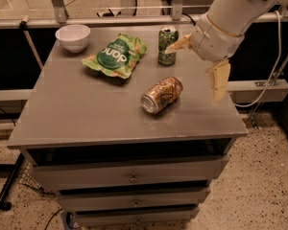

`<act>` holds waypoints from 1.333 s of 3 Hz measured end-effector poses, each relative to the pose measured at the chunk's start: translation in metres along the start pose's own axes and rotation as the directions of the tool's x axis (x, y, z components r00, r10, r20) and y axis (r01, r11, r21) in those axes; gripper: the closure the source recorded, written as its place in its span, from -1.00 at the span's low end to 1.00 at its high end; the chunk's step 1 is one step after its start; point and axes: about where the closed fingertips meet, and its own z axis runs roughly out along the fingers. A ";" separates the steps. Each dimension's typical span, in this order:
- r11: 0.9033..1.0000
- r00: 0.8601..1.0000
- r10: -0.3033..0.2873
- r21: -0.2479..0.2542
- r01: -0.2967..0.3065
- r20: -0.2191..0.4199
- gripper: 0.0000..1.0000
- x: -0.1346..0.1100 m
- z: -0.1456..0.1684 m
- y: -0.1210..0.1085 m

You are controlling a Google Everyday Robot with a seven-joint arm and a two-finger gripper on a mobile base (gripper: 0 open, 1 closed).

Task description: Place orange can upright

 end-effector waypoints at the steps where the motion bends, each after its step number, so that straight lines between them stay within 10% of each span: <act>1: 0.999 1.000 -0.026 -0.018 0.026 -0.015 -1.00 0.004 0.007 -0.003; 4: 0.969 0.981 -0.179 -0.184 0.163 -0.073 -1.00 0.032 0.061 -0.014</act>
Offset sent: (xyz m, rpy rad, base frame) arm 0.0305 -0.0149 -0.0521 -0.1429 0.1025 0.1475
